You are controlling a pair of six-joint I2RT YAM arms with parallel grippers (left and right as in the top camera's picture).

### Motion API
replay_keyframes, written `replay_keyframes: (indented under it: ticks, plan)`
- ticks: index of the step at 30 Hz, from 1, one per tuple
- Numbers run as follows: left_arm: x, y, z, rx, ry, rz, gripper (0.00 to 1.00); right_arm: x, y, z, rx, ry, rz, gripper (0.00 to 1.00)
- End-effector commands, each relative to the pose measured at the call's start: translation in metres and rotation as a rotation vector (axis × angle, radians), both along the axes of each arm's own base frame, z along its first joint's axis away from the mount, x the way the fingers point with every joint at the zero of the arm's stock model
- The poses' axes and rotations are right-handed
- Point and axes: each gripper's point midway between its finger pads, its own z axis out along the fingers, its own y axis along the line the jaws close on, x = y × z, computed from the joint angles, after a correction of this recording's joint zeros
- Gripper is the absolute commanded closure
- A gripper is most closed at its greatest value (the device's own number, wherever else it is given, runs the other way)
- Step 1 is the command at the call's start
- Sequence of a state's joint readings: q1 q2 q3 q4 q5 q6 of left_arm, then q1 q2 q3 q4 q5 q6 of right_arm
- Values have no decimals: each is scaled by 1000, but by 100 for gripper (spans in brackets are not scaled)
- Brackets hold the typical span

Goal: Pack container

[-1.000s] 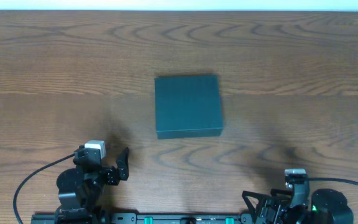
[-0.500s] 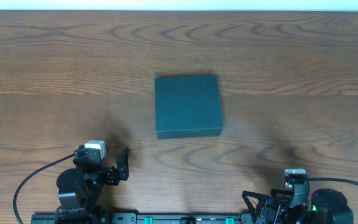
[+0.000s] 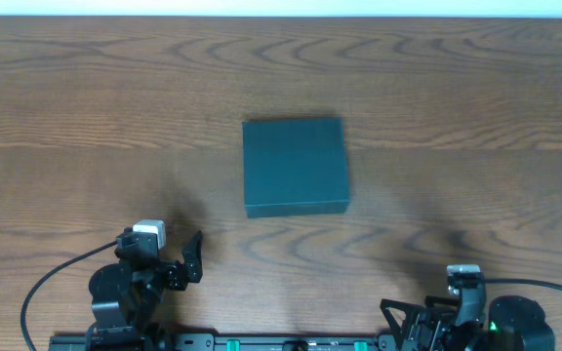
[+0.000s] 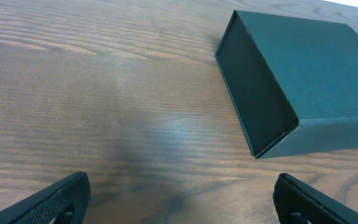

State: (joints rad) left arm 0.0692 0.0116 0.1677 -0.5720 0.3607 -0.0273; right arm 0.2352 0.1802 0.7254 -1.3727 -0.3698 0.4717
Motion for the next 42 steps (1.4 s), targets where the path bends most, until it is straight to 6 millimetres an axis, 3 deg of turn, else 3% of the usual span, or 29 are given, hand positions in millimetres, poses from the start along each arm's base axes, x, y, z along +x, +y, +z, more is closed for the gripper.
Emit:
replay_keyframes:
  ticks: [1,5,9,14,17,23,32,39,42]
  plan:
    - [0,-2,-3,-15,2,-5,5,-2,-1,-2,-2,4,-4,1]
    - [0,-2,-3,-15,2,-5,5,17,-10,9,-39,-94,-59,1]
    - [0,-2,-3,-15,2,-5,5,47,-23,48,-99,-368,-116,1]
    - [0,-2,-3,-15,2,-5,5,51,-25,83,-235,-664,-15,1]
    - [0,-2,-3,-15,2,-5,5,54,-26,82,-275,-721,-3,1]
    - [0,-2,-3,-15,2,-5,5,76,-29,60,-306,-699,-36,1]
    - [0,-2,-3,-15,2,-5,5,109,-21,-18,-305,-589,-29,1]
    - [0,-2,-3,-15,2,-5,5,113,-20,-76,-298,-460,-33,1]
    - [0,-2,-3,-15,2,-5,5,111,-23,-80,-313,-440,-39,1]
